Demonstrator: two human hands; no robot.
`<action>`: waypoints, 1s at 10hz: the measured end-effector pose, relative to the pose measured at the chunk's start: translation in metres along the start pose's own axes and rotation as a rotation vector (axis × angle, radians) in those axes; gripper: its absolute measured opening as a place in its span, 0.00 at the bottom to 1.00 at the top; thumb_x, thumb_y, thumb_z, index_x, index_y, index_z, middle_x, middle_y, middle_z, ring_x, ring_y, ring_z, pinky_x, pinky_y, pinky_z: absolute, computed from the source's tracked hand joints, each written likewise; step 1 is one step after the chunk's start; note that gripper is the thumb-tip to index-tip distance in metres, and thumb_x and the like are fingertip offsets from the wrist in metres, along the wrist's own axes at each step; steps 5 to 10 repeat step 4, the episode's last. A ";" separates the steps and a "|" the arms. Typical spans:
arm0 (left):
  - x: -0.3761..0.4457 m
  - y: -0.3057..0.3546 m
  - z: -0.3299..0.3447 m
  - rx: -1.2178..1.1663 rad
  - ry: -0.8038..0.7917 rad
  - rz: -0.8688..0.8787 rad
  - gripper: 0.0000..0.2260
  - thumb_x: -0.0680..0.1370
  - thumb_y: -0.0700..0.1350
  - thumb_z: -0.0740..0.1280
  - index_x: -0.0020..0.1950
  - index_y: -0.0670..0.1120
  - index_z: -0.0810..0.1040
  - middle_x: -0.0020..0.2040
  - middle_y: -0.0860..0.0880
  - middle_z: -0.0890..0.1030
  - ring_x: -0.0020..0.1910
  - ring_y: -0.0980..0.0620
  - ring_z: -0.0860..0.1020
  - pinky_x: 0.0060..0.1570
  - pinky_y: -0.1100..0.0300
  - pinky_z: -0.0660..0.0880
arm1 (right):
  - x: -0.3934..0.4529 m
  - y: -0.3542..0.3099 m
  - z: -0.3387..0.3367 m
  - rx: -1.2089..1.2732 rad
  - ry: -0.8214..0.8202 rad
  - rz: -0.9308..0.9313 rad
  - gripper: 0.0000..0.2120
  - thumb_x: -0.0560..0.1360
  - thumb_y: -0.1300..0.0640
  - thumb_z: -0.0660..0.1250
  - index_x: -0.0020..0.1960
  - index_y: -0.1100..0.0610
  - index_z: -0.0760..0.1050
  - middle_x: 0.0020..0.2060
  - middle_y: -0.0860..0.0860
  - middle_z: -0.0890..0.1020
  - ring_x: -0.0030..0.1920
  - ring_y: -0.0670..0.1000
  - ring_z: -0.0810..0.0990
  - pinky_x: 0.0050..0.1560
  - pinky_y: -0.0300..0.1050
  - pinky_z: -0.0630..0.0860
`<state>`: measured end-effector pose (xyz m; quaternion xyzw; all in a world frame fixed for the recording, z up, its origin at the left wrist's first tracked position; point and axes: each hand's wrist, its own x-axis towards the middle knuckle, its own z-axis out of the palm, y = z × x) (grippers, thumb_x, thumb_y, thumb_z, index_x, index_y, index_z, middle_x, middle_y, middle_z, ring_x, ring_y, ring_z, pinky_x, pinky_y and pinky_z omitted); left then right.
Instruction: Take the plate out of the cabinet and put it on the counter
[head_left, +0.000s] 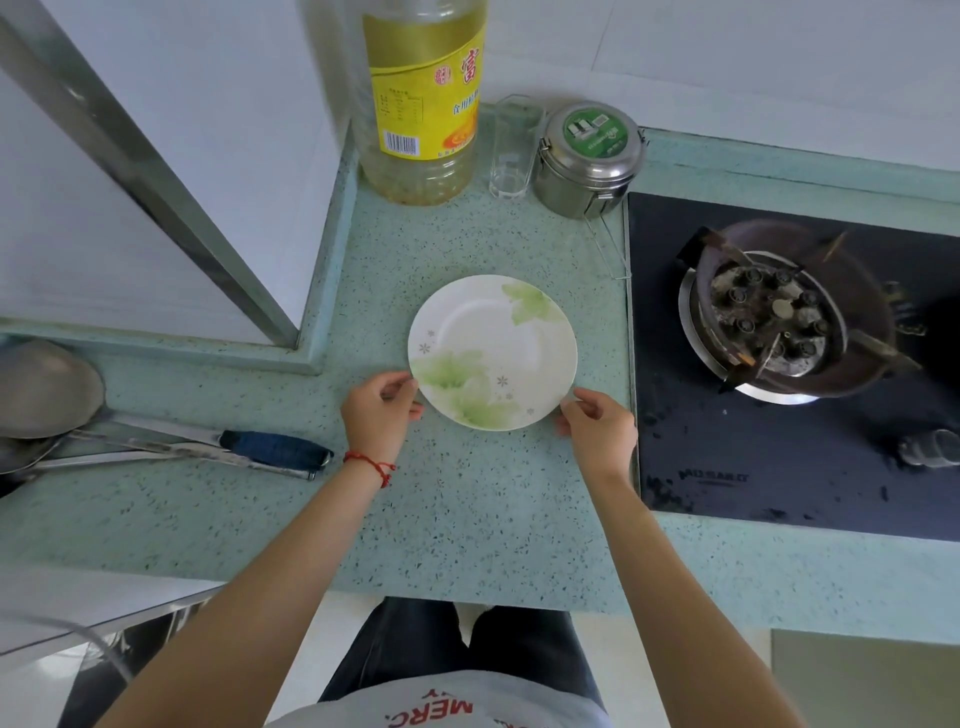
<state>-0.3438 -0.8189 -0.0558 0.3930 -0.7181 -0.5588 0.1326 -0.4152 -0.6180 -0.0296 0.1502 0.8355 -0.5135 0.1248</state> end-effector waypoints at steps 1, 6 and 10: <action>-0.009 -0.001 -0.003 0.088 -0.022 0.059 0.09 0.76 0.40 0.65 0.52 0.38 0.79 0.39 0.38 0.83 0.27 0.55 0.79 0.36 0.57 0.81 | -0.012 0.002 -0.004 -0.054 0.008 -0.040 0.11 0.75 0.59 0.63 0.55 0.61 0.77 0.43 0.57 0.84 0.43 0.55 0.81 0.45 0.42 0.75; -0.052 0.001 -0.015 0.426 -0.141 0.393 0.11 0.77 0.42 0.63 0.55 0.38 0.79 0.52 0.39 0.82 0.49 0.43 0.80 0.45 0.57 0.74 | -0.053 0.023 -0.022 -0.377 -0.120 -0.314 0.16 0.78 0.55 0.60 0.63 0.60 0.72 0.61 0.56 0.77 0.62 0.55 0.74 0.61 0.47 0.72; -0.052 0.001 -0.015 0.426 -0.141 0.393 0.11 0.77 0.42 0.63 0.55 0.38 0.79 0.52 0.39 0.82 0.49 0.43 0.80 0.45 0.57 0.74 | -0.053 0.023 -0.022 -0.377 -0.120 -0.314 0.16 0.78 0.55 0.60 0.63 0.60 0.72 0.61 0.56 0.77 0.62 0.55 0.74 0.61 0.47 0.72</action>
